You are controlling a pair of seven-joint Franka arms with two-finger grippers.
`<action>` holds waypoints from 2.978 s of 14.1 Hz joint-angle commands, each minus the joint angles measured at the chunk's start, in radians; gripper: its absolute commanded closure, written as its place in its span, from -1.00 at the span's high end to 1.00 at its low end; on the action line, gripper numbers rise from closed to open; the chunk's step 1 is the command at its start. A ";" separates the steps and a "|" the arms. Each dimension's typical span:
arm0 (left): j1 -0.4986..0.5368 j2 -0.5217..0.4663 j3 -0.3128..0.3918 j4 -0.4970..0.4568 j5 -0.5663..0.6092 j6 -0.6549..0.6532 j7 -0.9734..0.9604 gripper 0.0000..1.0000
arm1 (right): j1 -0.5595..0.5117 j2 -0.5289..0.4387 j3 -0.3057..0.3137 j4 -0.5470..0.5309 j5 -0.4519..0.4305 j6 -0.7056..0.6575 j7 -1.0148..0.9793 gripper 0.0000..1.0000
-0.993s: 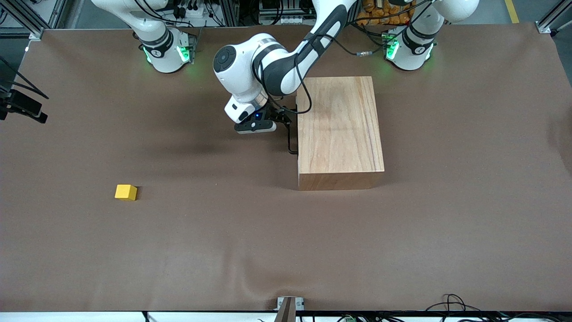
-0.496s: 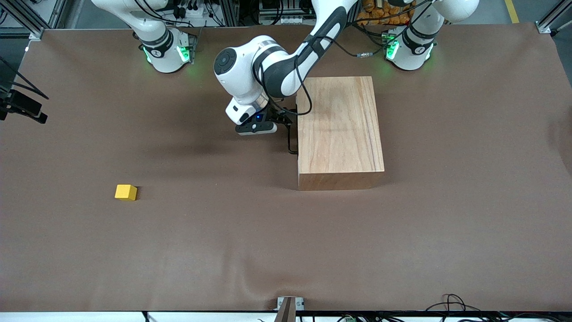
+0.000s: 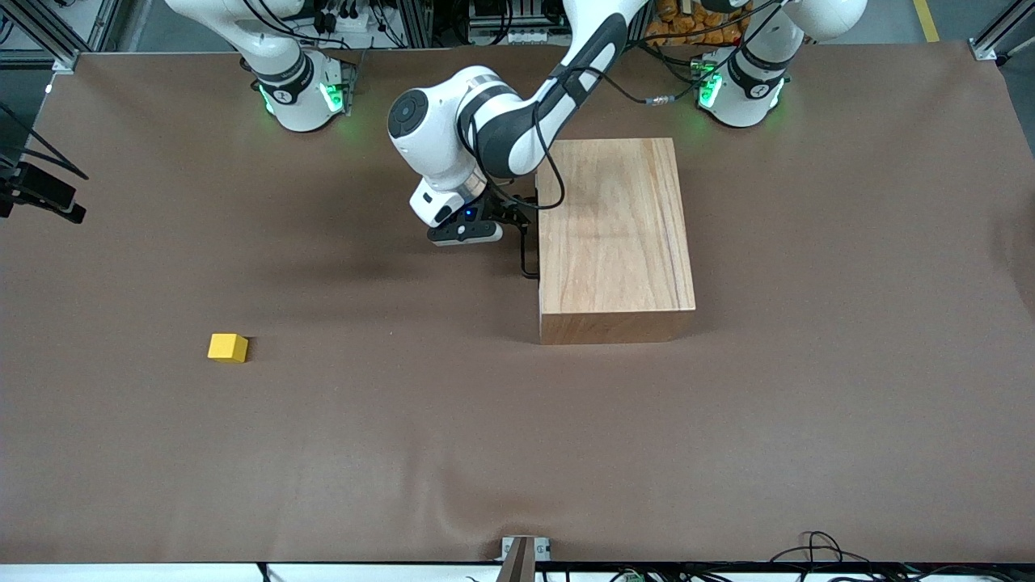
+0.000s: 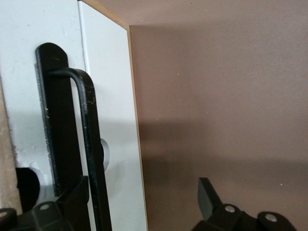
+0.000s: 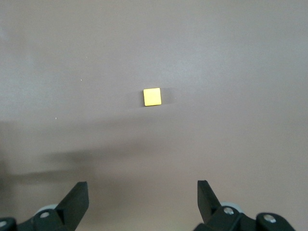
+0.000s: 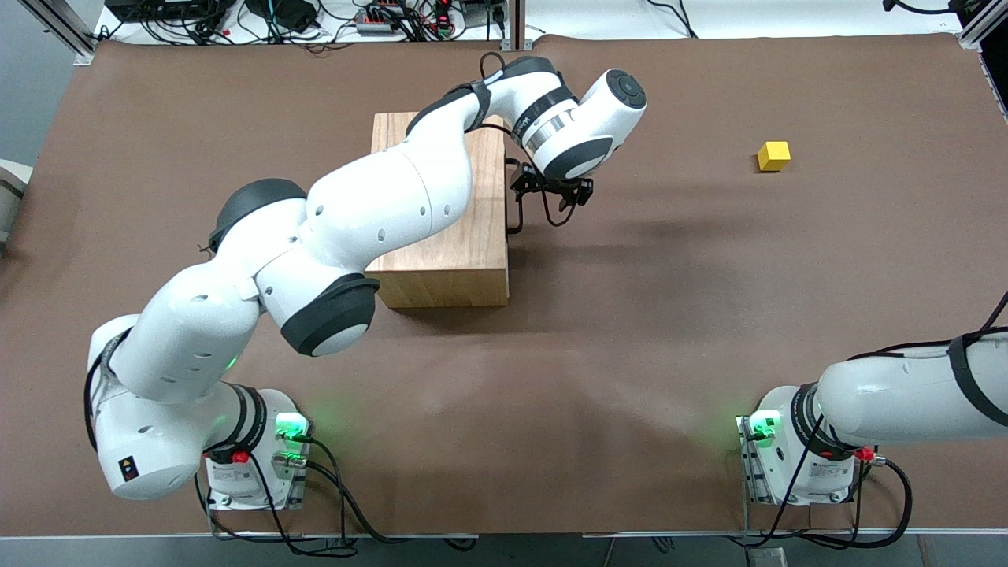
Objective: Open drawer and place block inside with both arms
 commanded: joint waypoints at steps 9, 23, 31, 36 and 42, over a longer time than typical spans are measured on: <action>-0.002 0.022 0.007 0.023 0.017 -0.008 -0.051 1.00 | -0.009 0.004 0.005 0.007 0.006 -0.006 0.000 1.00; 0.015 0.051 0.007 0.023 0.017 0.121 -0.041 1.00 | -0.009 0.004 0.005 0.007 0.006 -0.007 0.002 1.00; 0.007 0.060 -0.002 0.029 0.014 0.182 -0.041 1.00 | -0.011 0.003 0.005 0.007 0.005 -0.009 0.002 1.00; -0.002 0.061 -0.031 0.032 0.014 0.216 -0.042 1.00 | -0.026 0.004 0.005 0.006 0.006 -0.009 0.000 1.00; -0.002 0.061 -0.073 0.037 0.010 0.268 -0.044 1.00 | -0.026 0.004 0.005 0.006 0.006 -0.009 0.000 1.00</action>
